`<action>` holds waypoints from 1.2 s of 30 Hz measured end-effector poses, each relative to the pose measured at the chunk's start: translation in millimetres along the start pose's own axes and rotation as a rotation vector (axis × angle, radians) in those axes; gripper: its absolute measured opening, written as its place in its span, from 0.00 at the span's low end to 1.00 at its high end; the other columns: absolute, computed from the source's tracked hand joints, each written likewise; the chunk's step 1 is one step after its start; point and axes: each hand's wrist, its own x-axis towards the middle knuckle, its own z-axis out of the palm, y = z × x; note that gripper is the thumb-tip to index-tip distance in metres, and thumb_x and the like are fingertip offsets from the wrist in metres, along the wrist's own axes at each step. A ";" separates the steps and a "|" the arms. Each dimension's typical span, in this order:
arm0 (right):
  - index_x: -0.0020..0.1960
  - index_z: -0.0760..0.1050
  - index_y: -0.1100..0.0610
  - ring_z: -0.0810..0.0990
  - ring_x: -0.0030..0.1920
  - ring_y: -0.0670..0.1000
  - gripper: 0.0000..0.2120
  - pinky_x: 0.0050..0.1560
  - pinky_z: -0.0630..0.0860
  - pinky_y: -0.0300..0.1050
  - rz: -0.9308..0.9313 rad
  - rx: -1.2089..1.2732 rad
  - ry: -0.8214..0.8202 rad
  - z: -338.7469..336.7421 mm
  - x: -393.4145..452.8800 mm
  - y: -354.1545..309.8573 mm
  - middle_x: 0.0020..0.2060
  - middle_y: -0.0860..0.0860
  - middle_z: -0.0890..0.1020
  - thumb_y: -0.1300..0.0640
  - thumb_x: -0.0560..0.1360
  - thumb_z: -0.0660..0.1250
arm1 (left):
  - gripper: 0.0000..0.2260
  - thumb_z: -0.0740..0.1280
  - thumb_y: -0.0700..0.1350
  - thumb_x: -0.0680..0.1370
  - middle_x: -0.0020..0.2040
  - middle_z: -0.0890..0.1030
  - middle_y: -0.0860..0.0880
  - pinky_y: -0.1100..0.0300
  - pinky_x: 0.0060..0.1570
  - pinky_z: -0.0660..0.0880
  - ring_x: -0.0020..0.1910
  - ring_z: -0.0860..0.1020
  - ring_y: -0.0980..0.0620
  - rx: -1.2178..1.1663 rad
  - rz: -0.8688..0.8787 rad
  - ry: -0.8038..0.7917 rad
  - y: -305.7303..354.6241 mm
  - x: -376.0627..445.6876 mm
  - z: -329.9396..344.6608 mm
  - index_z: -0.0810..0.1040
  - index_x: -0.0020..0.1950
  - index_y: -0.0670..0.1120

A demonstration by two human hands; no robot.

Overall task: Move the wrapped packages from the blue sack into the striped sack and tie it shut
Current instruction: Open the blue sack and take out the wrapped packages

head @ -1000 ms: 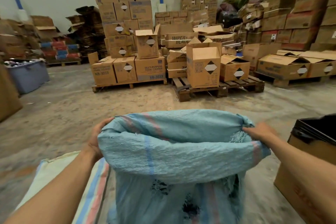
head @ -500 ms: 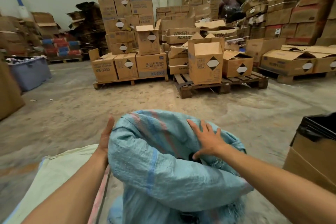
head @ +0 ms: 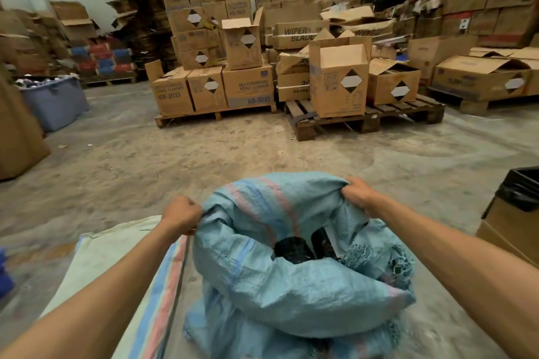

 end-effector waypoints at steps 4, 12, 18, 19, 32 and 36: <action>0.51 0.75 0.66 0.76 0.34 0.53 0.09 0.30 0.72 0.43 0.060 -0.053 0.019 -1.7 4.7 3.6 0.37 0.58 0.78 0.68 0.76 0.56 | 0.40 0.69 0.71 0.66 0.60 0.74 0.41 0.50 0.39 0.76 0.57 0.76 0.39 0.029 -0.134 -0.238 19.0 -15.9 27.7 0.68 0.65 0.43; 0.55 0.72 0.54 0.78 0.50 0.52 0.23 0.44 0.71 0.44 -0.182 -0.538 0.003 -14.2 -13.6 10.7 0.52 0.51 0.80 0.51 0.67 0.79 | 0.20 0.65 0.42 0.69 0.49 0.81 0.41 0.51 0.41 0.78 0.45 0.79 0.41 0.051 -0.103 -0.016 -34.1 -19.1 81.2 0.75 0.62 0.42; 0.78 0.52 0.47 0.62 0.72 0.58 0.43 0.67 0.65 0.65 -0.044 -0.823 0.041 0.9 -42.7 64.0 0.72 0.52 0.64 0.42 0.70 0.71 | 0.13 0.60 0.44 0.82 0.46 0.82 0.39 0.43 0.43 0.82 0.40 0.80 0.41 -0.390 -0.418 -0.364 -30.4 -14.3 63.5 0.78 0.60 0.37; 0.78 0.51 0.44 0.60 0.72 0.59 0.38 0.66 0.63 0.69 0.019 -0.828 0.145 4.7 -43.7 74.3 0.73 0.53 0.63 0.43 0.74 0.67 | 0.14 0.56 0.41 0.83 0.43 0.83 0.40 0.47 0.40 0.82 0.38 0.81 0.42 -0.419 -0.423 -0.440 -28.9 -19.9 59.5 0.79 0.58 0.38; 0.75 0.52 0.43 0.68 0.66 0.65 0.39 0.61 0.72 0.58 0.528 -0.481 0.240 26.2 -75.9 148.1 0.67 0.60 0.69 0.47 0.73 0.72 | 0.36 0.80 0.56 0.65 0.55 0.77 0.52 0.56 0.48 0.74 0.52 0.78 0.50 0.119 0.436 -0.224 -25.1 -10.7 72.3 0.68 0.69 0.50; 0.57 0.76 0.54 0.80 0.53 0.59 0.12 0.50 0.77 0.49 0.362 -0.384 0.271 9.0 -67.6 149.3 0.54 0.57 0.83 0.61 0.75 0.62 | 0.09 0.72 0.51 0.68 0.49 0.82 0.48 0.58 0.39 0.68 0.50 0.81 0.46 0.626 0.543 -0.153 -23.3 -3.6 75.5 0.77 0.47 0.55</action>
